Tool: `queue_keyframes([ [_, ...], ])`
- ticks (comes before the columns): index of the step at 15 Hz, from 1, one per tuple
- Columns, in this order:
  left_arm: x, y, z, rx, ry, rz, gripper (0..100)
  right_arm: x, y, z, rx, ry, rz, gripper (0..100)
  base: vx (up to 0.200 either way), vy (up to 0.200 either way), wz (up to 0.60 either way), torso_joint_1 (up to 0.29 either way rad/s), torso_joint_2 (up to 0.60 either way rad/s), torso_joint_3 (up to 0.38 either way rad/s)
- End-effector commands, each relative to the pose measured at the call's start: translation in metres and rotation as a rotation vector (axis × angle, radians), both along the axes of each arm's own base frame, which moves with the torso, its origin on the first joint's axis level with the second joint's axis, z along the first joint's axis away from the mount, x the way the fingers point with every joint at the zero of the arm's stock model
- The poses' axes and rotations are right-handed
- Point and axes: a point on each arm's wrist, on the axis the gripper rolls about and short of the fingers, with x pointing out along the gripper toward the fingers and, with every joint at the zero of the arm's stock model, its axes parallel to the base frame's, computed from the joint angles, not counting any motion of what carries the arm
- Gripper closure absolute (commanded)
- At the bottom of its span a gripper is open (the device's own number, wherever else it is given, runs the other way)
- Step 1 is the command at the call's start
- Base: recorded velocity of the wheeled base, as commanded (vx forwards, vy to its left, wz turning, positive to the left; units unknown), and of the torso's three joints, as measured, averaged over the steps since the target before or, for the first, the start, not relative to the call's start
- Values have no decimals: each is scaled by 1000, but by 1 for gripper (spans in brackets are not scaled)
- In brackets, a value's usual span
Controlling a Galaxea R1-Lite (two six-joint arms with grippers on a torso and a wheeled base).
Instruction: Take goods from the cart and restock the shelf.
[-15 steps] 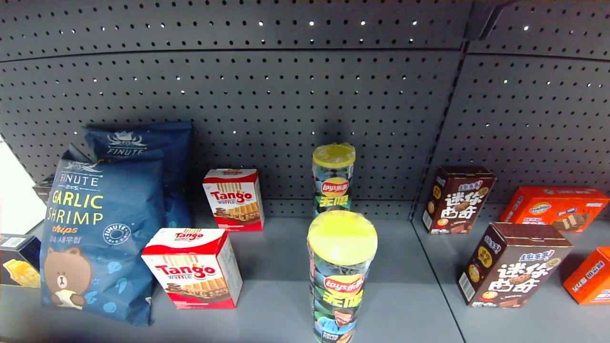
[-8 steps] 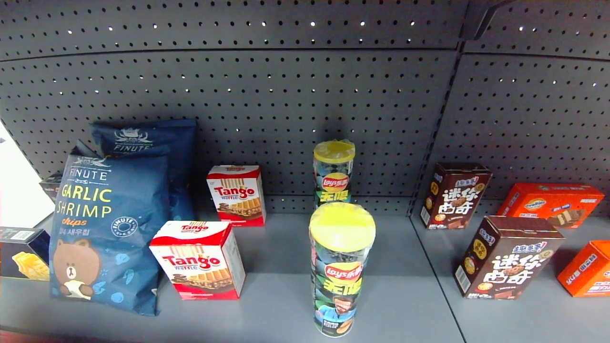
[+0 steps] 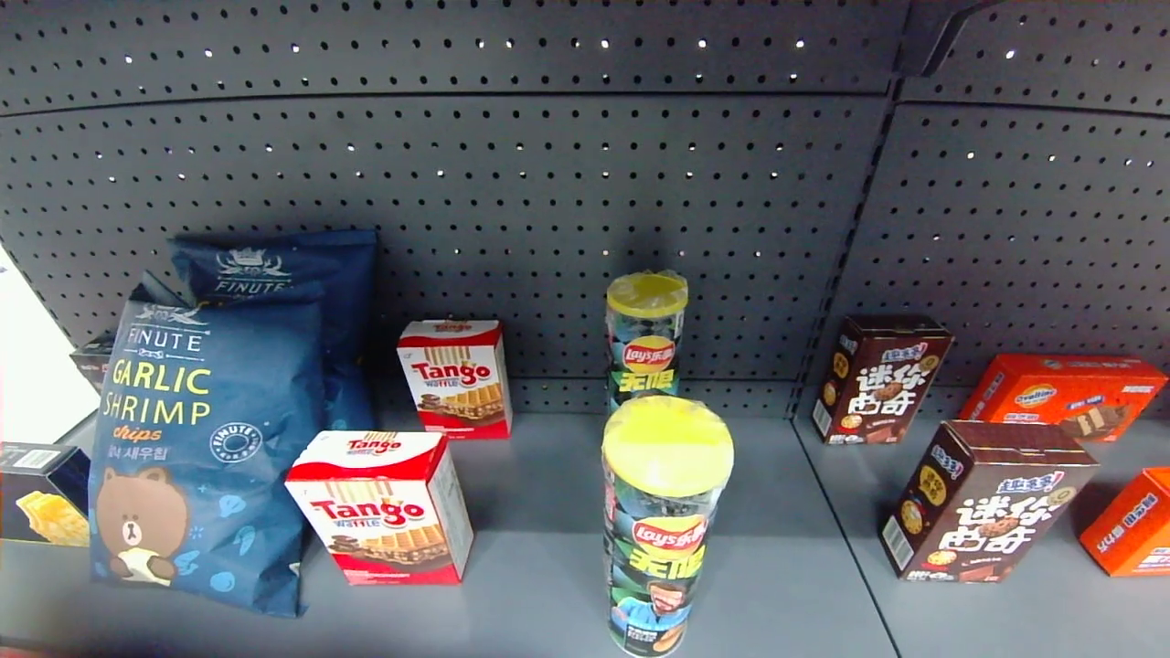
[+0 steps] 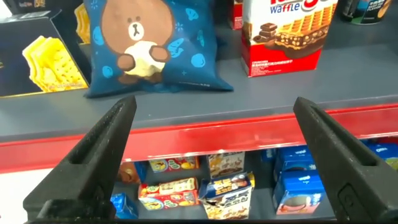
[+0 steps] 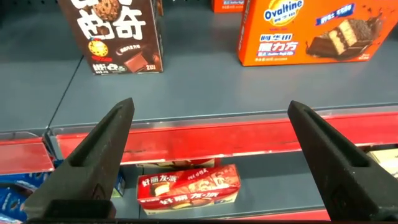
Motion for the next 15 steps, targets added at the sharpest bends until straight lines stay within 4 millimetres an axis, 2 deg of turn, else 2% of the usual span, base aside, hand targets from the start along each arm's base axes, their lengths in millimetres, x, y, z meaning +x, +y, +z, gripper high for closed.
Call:
queue_keyframes([
  [1, 0, 0, 0, -2, 0, 0, 0, 0, 0, 0, 0, 1, 0, 0, 0, 0, 0, 0, 0, 0],
  [3, 0, 0, 0, -3, 0, 4, 0, 0, 0, 0, 0, 1, 0, 0, -100, 0, 0, -1, 1, 1],
  [15, 0, 0, 0, -2, 0, 0, 0, 0, 0, 0, 0, 1, 2, 0, 0, 0, 0, 0, 0, 0],
])
